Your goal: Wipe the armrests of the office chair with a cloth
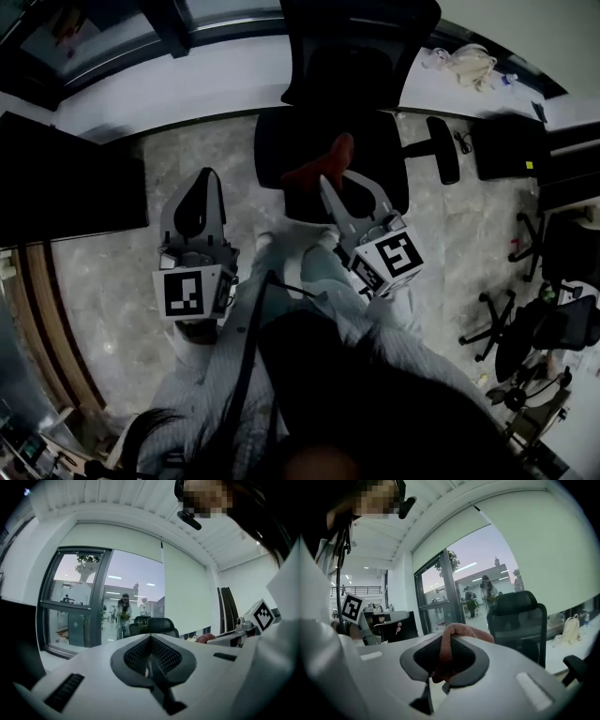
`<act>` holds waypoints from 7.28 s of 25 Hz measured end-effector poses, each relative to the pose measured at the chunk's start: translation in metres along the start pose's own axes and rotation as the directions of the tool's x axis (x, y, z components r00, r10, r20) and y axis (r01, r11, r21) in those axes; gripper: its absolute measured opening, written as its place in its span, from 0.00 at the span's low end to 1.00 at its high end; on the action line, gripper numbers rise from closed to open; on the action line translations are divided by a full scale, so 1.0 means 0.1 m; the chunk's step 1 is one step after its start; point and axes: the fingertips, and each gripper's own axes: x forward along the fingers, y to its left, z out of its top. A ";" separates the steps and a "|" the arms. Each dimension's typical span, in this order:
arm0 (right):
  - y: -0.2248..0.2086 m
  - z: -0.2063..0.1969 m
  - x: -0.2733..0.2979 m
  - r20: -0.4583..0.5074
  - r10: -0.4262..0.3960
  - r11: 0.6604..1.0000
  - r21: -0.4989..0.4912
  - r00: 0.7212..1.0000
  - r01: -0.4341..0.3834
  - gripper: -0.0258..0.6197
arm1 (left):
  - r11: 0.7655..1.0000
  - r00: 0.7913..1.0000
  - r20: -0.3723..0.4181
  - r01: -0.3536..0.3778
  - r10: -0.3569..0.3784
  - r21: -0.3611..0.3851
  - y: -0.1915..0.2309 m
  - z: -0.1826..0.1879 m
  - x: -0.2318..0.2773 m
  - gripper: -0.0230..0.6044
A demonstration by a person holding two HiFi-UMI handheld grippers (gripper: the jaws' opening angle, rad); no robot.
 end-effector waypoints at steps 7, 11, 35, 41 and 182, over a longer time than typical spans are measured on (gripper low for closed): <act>0.07 -0.70 0.13 -0.197 0.000 1.000 0.011 0.980 0.002 0.09 | 0.997 0.998 -0.060 0.032 -0.036 -0.070 -0.02 -0.35 0.02 0.04; -0.03 -1.19 0.41 -0.278 0.018 0.997 0.074 0.960 0.003 0.09 | 0.992 0.997 -0.075 0.000 -0.010 -0.124 0.14 -0.60 0.09 0.04; -1.18 -2.49 2.77 -0.632 -0.006 0.999 -0.045 0.775 -0.029 0.09 | 0.987 0.977 -0.186 -0.121 0.099 -0.107 0.97 -1.35 0.08 0.04; -1.47 -2.39 3.11 -0.644 -0.052 0.997 0.003 0.764 0.071 0.09 | 0.984 0.972 -0.219 -0.120 0.089 -0.132 1.02 -1.48 0.10 0.04; 0.48 1.08 0.08 0.189 0.089 0.989 -0.133 0.978 -0.064 0.09 | 0.998 0.986 0.157 0.055 -0.057 0.016 -0.29 0.71 0.01 0.04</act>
